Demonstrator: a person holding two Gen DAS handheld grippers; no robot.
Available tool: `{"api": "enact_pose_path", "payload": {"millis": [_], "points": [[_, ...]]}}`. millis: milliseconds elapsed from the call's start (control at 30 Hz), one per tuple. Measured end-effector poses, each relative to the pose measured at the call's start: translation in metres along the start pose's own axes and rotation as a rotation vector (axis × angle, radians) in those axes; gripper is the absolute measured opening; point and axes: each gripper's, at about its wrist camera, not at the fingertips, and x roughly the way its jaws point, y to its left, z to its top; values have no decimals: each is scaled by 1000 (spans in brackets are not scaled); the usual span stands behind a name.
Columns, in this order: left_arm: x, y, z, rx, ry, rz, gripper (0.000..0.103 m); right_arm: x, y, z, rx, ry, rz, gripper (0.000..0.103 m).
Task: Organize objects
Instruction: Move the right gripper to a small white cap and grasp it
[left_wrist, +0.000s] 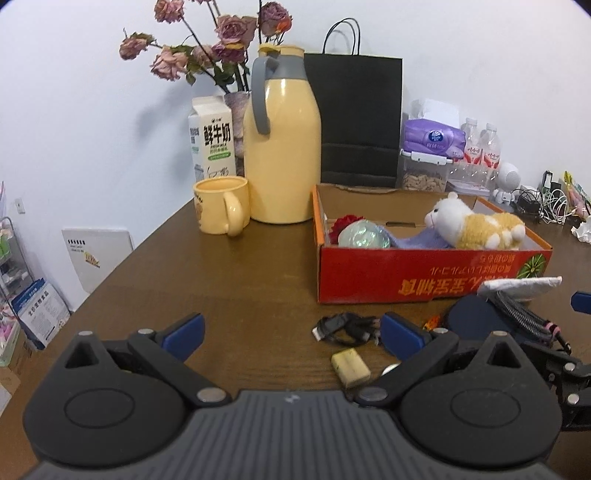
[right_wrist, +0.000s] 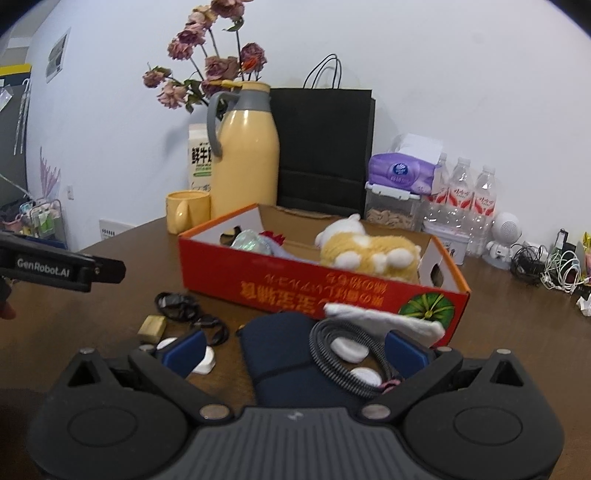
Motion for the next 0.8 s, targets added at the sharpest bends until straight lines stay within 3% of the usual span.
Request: {"api": "enact_pose_path", "payload": {"millis": [567,800], "points": [[1,22,-12,-30,22,9,103,5,25,-7,-23,35,19,103],[7,47,-17,-67,34,31,103,18,38,-7,-41,71,59,89]]}}
